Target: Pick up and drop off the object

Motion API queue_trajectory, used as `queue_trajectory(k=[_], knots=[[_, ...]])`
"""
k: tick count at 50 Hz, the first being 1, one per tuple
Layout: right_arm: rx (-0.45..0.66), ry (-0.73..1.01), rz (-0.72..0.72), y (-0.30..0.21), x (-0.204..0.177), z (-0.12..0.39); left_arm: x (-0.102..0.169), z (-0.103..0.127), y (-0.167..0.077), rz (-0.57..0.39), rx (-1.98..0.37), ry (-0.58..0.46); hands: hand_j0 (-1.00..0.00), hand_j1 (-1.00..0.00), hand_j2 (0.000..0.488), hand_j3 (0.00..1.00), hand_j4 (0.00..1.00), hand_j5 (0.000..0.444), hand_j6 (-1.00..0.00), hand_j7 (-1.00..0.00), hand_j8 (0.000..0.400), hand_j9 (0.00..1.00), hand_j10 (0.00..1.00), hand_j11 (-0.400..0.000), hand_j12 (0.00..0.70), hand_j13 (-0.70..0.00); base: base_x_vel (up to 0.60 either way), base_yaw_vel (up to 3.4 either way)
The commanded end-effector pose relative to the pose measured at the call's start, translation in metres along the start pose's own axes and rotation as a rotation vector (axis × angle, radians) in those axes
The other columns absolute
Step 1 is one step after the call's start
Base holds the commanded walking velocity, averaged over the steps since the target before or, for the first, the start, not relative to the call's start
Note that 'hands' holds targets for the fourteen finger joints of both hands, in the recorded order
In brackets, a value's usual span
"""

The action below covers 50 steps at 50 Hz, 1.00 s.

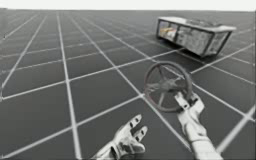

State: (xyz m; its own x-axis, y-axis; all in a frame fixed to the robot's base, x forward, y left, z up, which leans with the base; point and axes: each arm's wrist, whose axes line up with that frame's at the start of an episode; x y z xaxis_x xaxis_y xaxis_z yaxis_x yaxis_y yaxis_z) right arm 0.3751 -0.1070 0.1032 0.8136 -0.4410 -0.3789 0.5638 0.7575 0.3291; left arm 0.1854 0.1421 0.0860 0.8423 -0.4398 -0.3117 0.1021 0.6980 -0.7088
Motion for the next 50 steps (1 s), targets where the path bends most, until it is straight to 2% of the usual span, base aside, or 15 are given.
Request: queue_trajectory(k=[1,50], knots=[[0.039,-0.030,0.013,-0.0007,-0.0007,0.0113,0.0009,0.0023,-0.0061,-0.011,0.022,-0.003,0.00,0.00,0.000,1.00,1.00,0.000,0.00,0.00,0.000,1.00,1.00,-0.400,0.000,-0.700,0.59,0.01],[0.039,-0.030,0.013,-0.0007,-0.0007,0.0113,0.0009,0.0023,-0.0061,-0.011,0.022,-0.003,0.00,0.00,0.000,1.00,1.00,0.000,0.00,0.00,0.000,1.00,1.00,-0.400,0.000,-0.700,0.59,0.02]])
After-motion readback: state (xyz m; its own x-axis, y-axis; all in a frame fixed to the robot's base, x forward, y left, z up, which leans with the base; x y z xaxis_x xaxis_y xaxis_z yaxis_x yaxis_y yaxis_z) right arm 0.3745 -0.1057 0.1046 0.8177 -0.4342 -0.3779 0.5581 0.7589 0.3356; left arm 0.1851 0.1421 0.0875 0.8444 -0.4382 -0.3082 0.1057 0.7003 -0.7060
